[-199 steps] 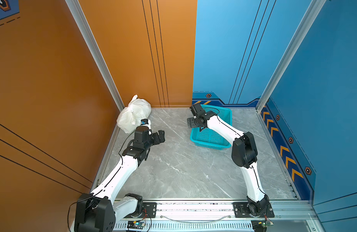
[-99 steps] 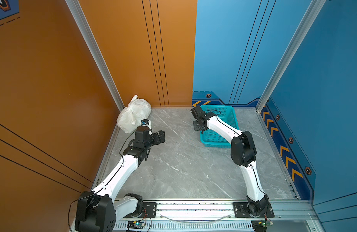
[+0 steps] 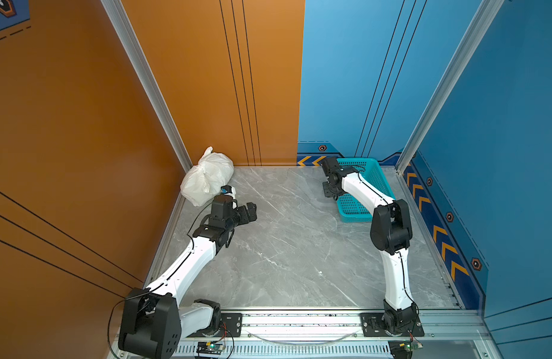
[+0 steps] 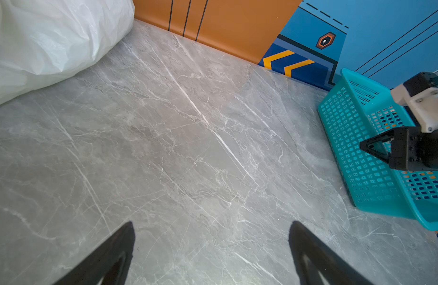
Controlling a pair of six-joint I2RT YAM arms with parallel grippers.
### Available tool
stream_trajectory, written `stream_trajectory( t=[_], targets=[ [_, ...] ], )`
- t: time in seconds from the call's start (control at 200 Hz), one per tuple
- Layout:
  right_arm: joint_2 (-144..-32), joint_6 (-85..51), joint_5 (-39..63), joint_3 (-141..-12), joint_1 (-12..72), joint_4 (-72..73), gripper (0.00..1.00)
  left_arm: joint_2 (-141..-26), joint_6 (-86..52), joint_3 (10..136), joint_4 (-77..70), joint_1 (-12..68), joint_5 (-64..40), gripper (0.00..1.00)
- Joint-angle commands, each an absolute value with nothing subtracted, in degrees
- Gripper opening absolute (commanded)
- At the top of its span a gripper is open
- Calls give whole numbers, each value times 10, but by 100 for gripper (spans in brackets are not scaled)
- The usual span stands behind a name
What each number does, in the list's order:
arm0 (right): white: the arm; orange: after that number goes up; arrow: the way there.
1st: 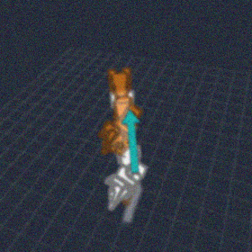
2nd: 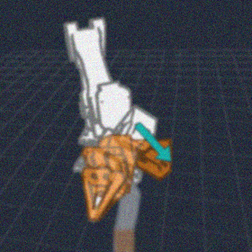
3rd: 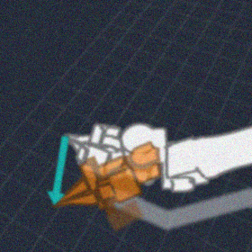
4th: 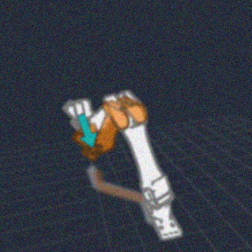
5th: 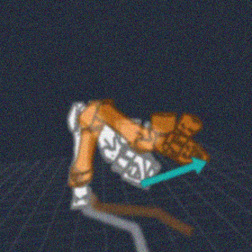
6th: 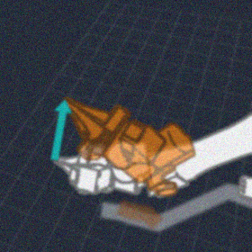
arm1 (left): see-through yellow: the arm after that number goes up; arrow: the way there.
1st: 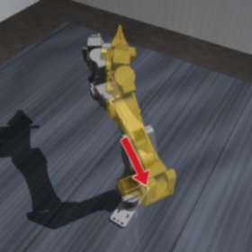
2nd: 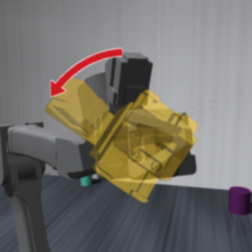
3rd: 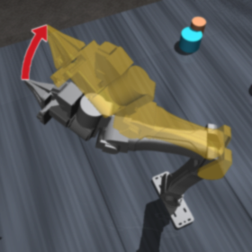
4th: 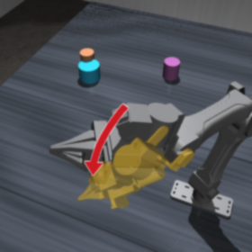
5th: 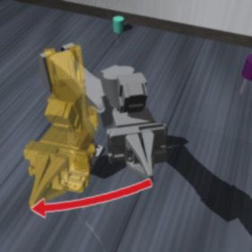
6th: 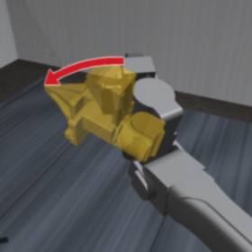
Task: Untie the knot of the plastic bag and take out the fruit
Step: Move the basket to the top-left of the table.
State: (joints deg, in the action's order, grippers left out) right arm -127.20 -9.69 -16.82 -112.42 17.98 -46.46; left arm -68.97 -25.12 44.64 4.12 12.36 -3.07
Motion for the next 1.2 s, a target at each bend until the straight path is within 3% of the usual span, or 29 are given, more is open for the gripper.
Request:
stream_trajectory(
  t=[0.0, 0.225, 0.305, 0.496, 0.711, 0.936, 1.082, 1.182, 1.197],
  targets=[
    [-1277, -64, -180, -1128, 141, -498, 0, -697, -252, 454, 45, 127, -43, 98],
    [-1306, -27, -191, -1151, 106, -498, 1, -708, -249, 475, 63, 127, -46, 98],
    [-1313, -15, -192, -1154, 105, -498, 6, -715, -246, 488, 73, 126, -42, 98],
    [-1289, -7, -190, -1151, 123, -497, 68, -740, -236, 569, 154, 114, 8, 98],
    [-1219, -8, -210, -1128, 163, -497, 98, -814, -219, 732, 257, 61, 88, 100],
    [-1139, -26, -218, -1105, 201, -498, 100, -919, -199, 862, 286, -12, 119, 95],
    [-1093, -52, -171, -1086, 208, -499, 100, -1013, -167, 946, 304, -49, 124, 94],
    [-1067, -66, -141, -1065, 209, -498, 100, -1079, -163, 1010, 322, -79, 88, 88],
    [-1065, -67, -137, -1062, 209, -498, 100, -1088, -162, 1019, 323, -83, 81, 83]
  ],
)
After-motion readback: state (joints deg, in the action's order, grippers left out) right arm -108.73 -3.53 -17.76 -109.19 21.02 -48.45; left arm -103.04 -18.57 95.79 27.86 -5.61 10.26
